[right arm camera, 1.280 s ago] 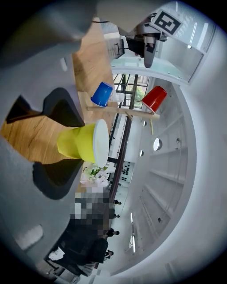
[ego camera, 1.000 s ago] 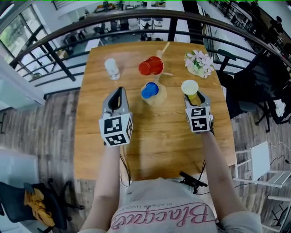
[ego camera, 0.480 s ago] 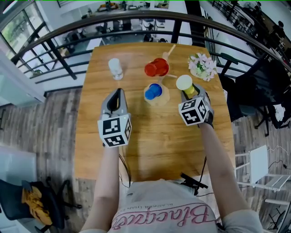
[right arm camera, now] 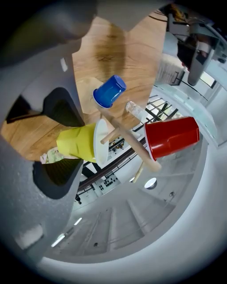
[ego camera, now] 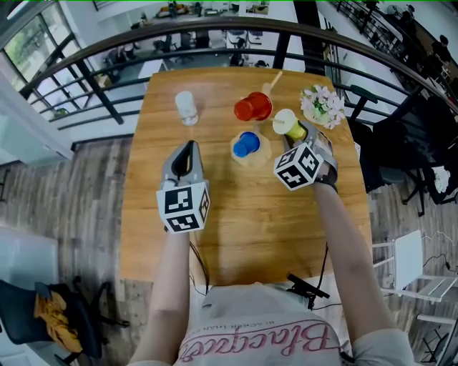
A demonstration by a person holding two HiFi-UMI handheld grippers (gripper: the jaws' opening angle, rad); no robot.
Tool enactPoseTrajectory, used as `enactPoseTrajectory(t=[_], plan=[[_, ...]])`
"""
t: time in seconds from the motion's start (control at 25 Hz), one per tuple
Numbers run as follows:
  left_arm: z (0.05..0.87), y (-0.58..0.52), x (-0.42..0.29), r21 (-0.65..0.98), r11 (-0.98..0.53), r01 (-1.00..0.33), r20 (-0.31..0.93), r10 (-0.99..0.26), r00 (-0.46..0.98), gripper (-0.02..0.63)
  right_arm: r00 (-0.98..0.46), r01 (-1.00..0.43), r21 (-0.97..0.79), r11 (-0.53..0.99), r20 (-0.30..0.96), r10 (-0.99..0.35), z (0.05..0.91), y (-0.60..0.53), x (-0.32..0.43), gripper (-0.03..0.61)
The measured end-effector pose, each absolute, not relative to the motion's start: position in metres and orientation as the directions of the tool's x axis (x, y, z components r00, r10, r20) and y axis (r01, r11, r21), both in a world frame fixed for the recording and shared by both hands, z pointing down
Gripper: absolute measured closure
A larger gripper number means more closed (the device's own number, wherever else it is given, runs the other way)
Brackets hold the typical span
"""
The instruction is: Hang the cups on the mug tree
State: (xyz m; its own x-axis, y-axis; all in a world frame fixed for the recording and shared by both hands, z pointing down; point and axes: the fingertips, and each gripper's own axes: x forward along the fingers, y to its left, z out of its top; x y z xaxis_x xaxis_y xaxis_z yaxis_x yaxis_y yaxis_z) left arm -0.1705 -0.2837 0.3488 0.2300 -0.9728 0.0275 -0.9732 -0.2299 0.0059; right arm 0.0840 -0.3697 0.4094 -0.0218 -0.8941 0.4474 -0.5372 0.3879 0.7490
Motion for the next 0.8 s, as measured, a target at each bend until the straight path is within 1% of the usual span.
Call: enactPoseTrajectory(t=[0.12,0.28,0.6,0.68,0.8], plan=[[0.350,-0.283,-0.174,0.010,-0.227,-0.974,0.031,-0.973,0.227,0.597,0.004,-0.399,0.829,0.391,0.428,-0.904,0.408,-0.372,0.077,0.353],[0.352,-0.284,-0.178,0.015,-0.222,-0.975,0.033,-0.974,0.223,0.597,0.033,-0.240,0.892,0.384,0.403,-0.915,0.410,-0.375,0.069,0.351],[0.355,-0.284,-0.182,0.019,-0.219,-0.976,0.035,-0.975,0.220,0.597,0.050,0.105,0.936,0.337,0.333,-0.942,0.411,-0.375,0.056,0.351],[0.355,-0.284,-0.183,0.019,-0.219,-0.976,0.036,-0.975,0.219,0.597,0.039,0.169,0.929,0.328,0.327,-0.944,0.412,-0.373,0.050,0.351],[0.356,-0.283,-0.184,0.022,-0.219,-0.975,0.038,-0.975,0.220,0.597,0.024,0.209,0.920,0.331,0.334,-0.942,0.415,-0.369,0.045,0.357]])
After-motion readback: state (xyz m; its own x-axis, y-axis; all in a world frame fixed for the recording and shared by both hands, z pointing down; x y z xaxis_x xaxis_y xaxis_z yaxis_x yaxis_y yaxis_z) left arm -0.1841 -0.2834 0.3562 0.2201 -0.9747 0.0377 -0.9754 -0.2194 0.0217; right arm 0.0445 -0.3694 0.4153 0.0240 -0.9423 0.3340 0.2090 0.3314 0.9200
